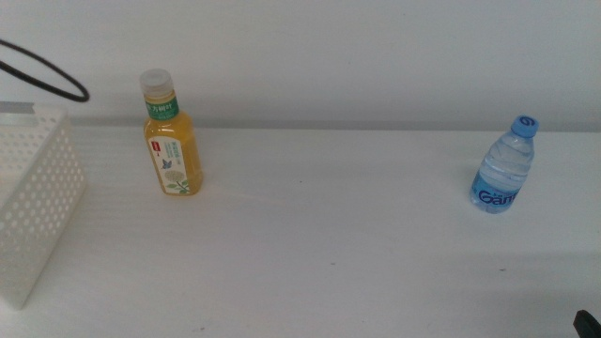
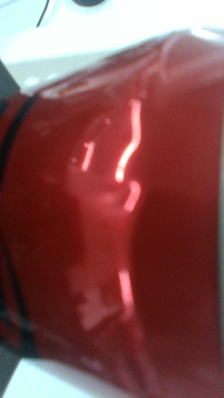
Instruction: Use arms to grab the bottles and put them into the dustbin to the left of the table.
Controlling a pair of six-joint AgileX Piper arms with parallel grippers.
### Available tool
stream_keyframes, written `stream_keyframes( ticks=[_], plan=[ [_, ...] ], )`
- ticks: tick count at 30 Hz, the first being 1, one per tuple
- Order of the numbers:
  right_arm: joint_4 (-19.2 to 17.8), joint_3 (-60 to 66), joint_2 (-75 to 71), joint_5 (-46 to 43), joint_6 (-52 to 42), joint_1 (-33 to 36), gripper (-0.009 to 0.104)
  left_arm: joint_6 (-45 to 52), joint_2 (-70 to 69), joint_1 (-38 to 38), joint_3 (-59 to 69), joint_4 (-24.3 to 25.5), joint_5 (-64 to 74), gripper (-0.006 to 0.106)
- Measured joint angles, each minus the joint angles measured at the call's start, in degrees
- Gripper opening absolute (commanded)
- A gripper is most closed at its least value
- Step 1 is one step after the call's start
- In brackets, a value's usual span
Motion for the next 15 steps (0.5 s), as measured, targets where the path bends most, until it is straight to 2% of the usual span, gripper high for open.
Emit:
stream_keyframes(
  ticks=[7,10,15],
  plan=[
    [0.00,0.00,0.00,0.00,0.00,0.00,0.092,1.75,11.59,1.71,-3.08,4.75,-0.15,0.005],
    [0.00,0.00,0.00,0.00,0.00,0.00,0.092,2.08,15.19,1.71,-3.08,4.75,-1.27,0.006],
    [0.00,0.00,0.00,0.00,0.00,0.00,0.092,3.58,18.73,1.71,-3.08,4.75,-3.24,0.020]
  ],
)
